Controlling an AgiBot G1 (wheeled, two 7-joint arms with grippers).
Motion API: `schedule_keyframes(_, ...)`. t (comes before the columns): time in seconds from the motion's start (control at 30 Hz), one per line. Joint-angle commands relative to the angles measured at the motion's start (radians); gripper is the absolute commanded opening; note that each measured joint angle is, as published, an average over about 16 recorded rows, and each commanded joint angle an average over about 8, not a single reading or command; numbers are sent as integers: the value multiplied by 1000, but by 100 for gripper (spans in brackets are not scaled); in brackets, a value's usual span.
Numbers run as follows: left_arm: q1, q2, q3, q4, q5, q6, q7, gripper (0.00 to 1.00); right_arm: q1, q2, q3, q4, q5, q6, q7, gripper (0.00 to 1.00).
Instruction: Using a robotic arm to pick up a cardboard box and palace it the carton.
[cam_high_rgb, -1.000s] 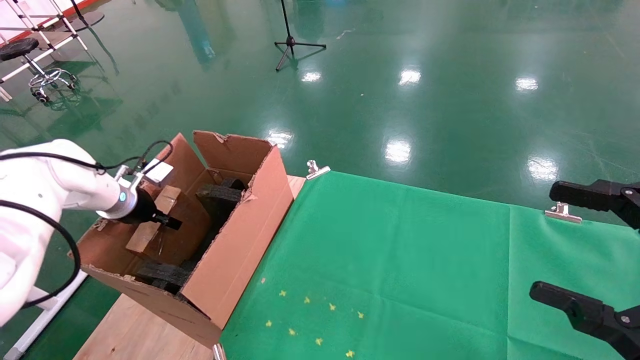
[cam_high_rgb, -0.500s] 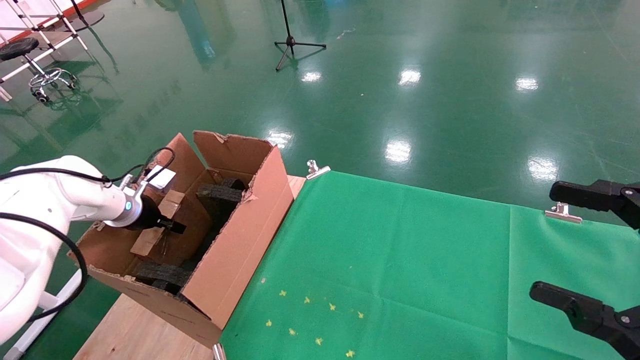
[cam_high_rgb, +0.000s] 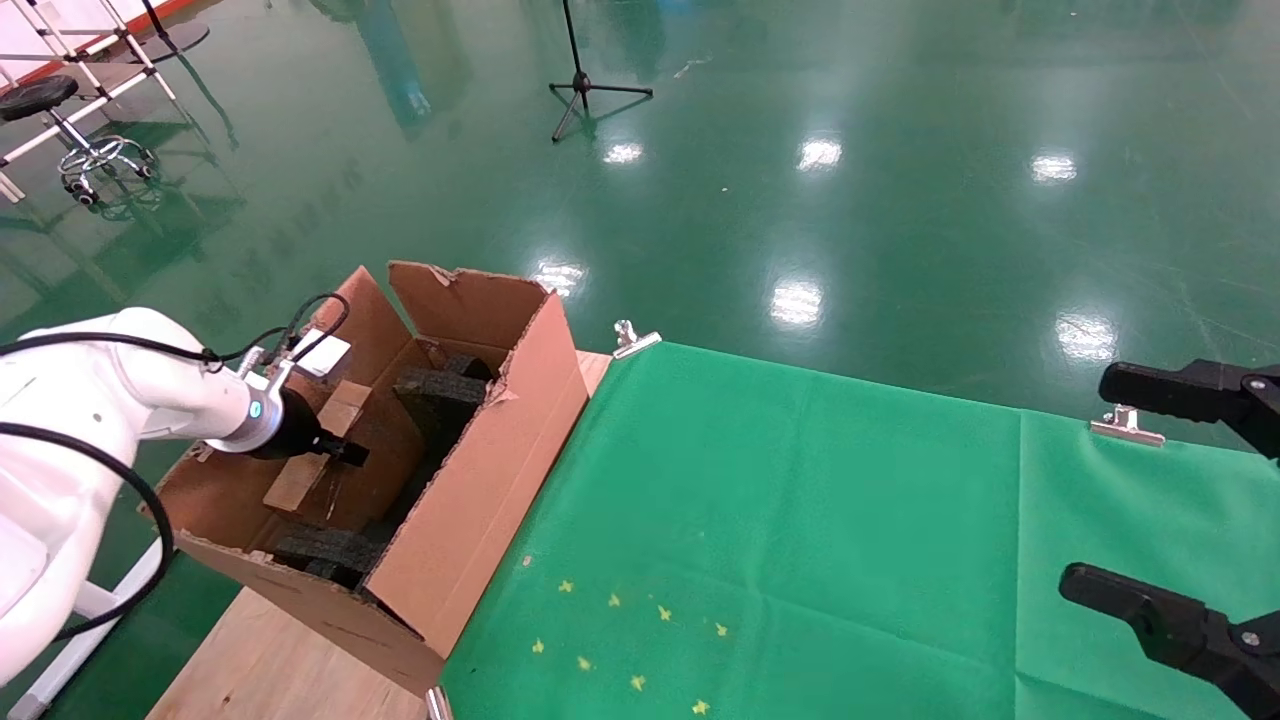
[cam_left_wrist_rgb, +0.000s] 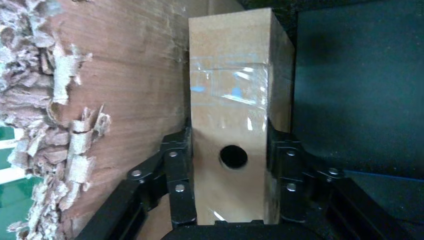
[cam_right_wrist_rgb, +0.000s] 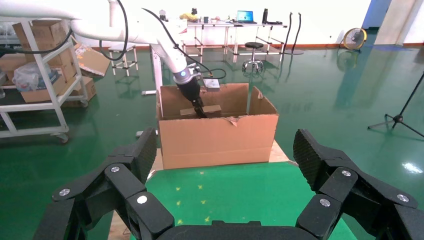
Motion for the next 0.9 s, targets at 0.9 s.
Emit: schedule_keyframes(0.9,-156,-314,-157,-573,-253,222,120,100,0,0,0,0,0,0,0,100)
